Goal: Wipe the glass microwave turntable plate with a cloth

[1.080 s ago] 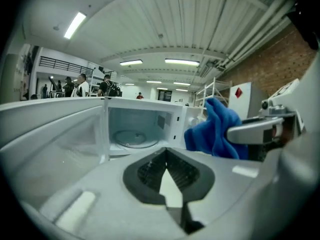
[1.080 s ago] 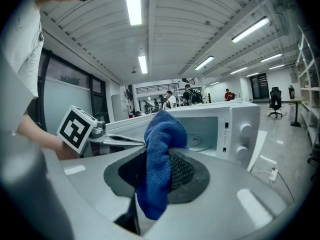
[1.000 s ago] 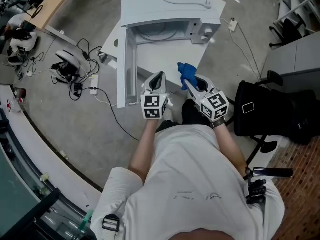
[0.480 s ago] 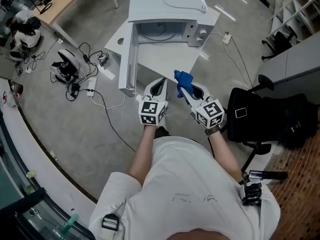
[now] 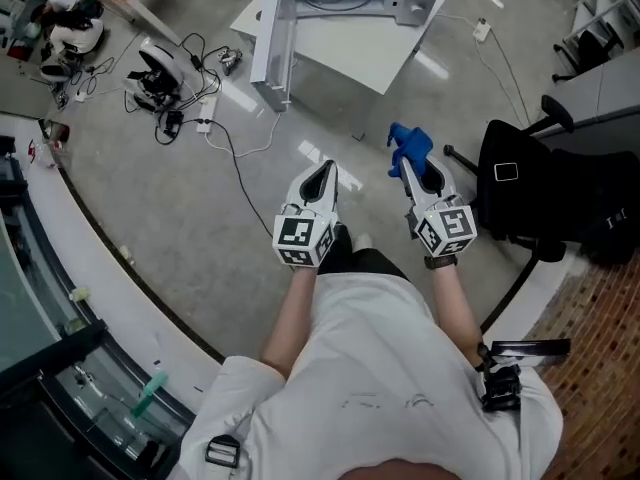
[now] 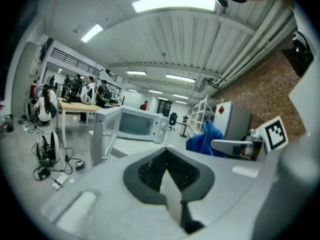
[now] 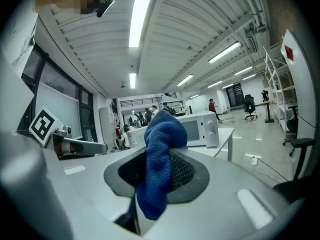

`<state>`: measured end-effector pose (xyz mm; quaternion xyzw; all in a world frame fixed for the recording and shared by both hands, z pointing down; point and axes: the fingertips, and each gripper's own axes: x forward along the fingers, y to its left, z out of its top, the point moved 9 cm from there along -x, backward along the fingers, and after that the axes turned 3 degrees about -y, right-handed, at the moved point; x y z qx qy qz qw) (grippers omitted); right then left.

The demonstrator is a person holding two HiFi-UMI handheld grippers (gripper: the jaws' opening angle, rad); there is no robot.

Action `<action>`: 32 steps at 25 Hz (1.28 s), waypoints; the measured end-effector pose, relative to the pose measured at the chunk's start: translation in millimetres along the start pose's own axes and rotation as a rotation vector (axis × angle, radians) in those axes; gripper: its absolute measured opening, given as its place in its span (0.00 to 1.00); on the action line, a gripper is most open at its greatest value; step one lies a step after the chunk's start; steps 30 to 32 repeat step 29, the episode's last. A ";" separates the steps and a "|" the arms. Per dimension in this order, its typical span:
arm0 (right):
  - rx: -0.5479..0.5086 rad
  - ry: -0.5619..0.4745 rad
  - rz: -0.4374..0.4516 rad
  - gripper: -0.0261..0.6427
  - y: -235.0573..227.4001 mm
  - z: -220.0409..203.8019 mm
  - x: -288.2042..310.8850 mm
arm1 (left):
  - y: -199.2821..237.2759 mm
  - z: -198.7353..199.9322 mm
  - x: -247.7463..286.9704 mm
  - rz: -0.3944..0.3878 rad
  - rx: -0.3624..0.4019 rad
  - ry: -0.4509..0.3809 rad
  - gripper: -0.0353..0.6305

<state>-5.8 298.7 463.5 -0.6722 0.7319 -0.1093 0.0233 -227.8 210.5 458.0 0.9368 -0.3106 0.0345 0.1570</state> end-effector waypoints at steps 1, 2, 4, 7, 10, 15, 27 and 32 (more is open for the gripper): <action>-0.017 -0.024 0.000 0.19 6.2 9.2 -3.3 | 1.9 11.8 -9.3 0.006 0.002 -0.026 0.05; -0.042 -0.042 -0.002 0.19 11.8 19.9 -5.0 | 3.2 25.3 -15.8 0.002 0.021 -0.055 0.05; -0.086 -0.077 -0.017 0.19 22.3 40.5 -6.2 | 4.3 50.4 -21.5 -0.015 0.093 -0.094 0.05; -0.087 -0.128 -0.056 0.19 34.6 57.4 -3.7 | 4.3 70.8 -19.3 -0.057 0.173 -0.113 0.05; -0.043 -0.135 -0.115 0.19 43.9 56.1 2.6 | 4.5 80.3 -21.5 -0.084 0.199 -0.111 0.05; 0.002 -0.142 -0.117 0.19 76.9 52.4 15.3 | 21.6 96.8 -46.2 -0.033 0.212 -0.204 0.05; -0.040 -0.150 -0.088 0.19 94.1 62.3 27.4 | 27.8 96.0 -50.6 -0.043 0.222 -0.239 0.05; -0.037 -0.151 -0.095 0.19 96.5 65.6 30.1 | 32.1 99.5 -52.6 -0.042 0.218 -0.240 0.05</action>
